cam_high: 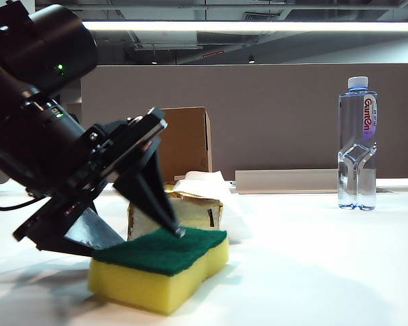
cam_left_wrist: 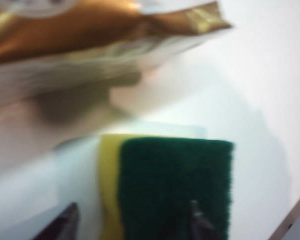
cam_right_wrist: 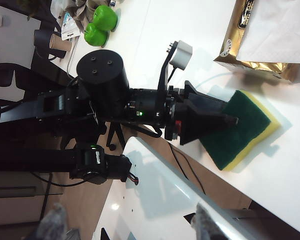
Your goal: Move the sponge from left to right to wipe the table, avoiding obstacles on the table, and finally reaching the bottle of mineral water.
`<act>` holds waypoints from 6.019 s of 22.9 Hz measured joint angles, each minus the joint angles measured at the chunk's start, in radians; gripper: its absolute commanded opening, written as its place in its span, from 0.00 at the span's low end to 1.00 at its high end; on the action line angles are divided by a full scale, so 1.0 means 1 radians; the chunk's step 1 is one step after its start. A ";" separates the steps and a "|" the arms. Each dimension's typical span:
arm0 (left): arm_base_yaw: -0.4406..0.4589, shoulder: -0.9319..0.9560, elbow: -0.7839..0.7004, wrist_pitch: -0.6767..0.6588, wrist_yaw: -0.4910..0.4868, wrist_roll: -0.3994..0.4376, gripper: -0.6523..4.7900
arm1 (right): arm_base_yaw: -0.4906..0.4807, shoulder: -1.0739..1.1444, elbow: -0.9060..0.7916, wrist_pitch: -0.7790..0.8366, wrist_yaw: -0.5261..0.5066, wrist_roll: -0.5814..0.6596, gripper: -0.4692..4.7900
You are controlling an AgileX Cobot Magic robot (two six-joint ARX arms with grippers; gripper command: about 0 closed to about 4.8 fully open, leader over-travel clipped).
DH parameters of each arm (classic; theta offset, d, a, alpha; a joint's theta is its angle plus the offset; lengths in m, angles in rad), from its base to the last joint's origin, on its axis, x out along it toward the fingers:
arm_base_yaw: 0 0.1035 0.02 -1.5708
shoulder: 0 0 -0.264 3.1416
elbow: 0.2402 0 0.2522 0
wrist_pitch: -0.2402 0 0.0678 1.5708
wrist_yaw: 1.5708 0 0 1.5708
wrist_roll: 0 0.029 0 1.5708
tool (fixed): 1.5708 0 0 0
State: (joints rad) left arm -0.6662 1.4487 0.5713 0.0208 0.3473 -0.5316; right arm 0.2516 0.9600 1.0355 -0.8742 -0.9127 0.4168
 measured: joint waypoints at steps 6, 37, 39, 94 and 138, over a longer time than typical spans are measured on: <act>0.001 -0.006 0.013 -0.037 -0.005 0.000 0.64 | -0.001 -0.009 0.000 -0.001 0.000 0.000 0.72; 0.395 -0.536 0.281 -0.585 -0.145 0.442 0.71 | 0.000 -0.043 0.000 -0.060 -0.001 -0.019 0.72; 0.396 -0.536 0.356 -0.667 -0.193 0.496 0.80 | 0.000 -0.047 0.000 -0.105 -0.001 -0.024 0.72; 0.586 -0.888 0.671 -1.353 -0.008 0.631 0.86 | 0.443 0.603 -0.248 0.631 0.380 0.265 0.79; 0.580 -0.912 0.672 -1.355 0.018 0.628 0.86 | 0.489 0.719 -0.223 0.723 0.580 0.242 0.07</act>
State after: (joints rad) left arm -0.0860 0.5362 1.2430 -1.3342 0.3653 0.0959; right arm 0.7403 1.6791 0.8124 -0.1509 -0.3325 0.6590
